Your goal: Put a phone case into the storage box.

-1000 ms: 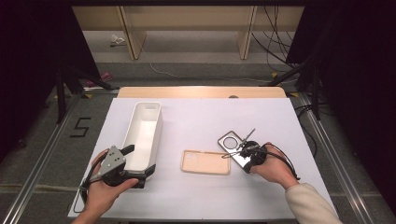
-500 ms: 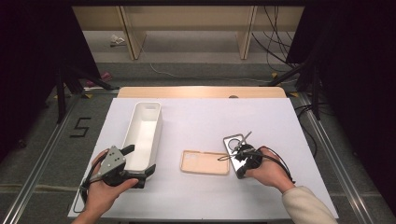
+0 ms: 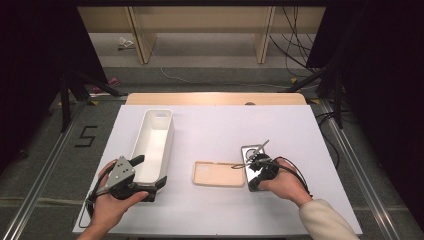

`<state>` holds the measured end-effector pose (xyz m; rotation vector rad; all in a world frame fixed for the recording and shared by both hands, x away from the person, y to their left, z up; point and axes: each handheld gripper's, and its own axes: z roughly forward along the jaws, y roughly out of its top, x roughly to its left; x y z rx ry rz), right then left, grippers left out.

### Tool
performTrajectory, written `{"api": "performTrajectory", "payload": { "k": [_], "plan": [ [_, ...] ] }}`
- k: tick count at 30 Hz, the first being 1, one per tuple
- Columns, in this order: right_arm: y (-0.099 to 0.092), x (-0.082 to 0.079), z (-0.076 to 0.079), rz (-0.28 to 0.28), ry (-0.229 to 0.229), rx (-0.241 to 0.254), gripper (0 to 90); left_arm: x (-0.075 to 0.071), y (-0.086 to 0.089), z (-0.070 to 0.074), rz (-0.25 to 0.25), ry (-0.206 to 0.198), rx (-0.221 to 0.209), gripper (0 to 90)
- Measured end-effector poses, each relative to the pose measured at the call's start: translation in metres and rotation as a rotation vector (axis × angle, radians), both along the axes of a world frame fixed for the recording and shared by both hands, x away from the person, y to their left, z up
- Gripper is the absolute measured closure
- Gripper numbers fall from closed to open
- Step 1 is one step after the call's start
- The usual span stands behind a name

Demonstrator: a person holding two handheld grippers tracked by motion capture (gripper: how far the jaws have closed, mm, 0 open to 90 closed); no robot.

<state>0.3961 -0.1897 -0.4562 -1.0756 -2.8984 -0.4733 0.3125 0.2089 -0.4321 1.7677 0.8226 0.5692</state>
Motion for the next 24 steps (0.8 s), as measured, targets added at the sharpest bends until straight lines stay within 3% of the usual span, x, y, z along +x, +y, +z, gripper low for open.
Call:
{"api": "performTrajectory", "payload": {
  "k": [7, 11, 15, 18, 21, 24],
  "plan": [
    [0.001, 0.0, 0.0, -0.008, -0.005, 0.013, 87.3, 0.0, 0.0, 0.0, -0.001, 0.0, 0.0, 0.0],
    [-0.001, 0.001, 0.001, -0.02, -0.004, 0.033, 81.5, 0.0, 0.0, 0.0, -0.001, 0.0, 0.0, 0.0],
    [-0.006, 0.004, 0.011, -0.061, -0.063, 0.065, 73.5, 0.0, 0.0, 0.0, -0.001, 0.0, -0.001, 0.0],
    [-0.015, 0.011, 0.02, -0.148, -0.139, 0.091, 62.8, 0.0, 0.0, 0.0, -0.001, -0.002, -0.002, 0.0],
    [-0.025, 0.018, 0.027, -0.24, -0.207, 0.078, 53.2, 0.0, 0.0, 0.0, -0.001, -0.001, -0.002, 0.0],
    [-0.035, 0.026, 0.029, -0.326, -0.228, 0.075, 49.9, 0.0, 0.0, 0.0, -0.001, -0.002, -0.003, 0.0]
  ]
}}
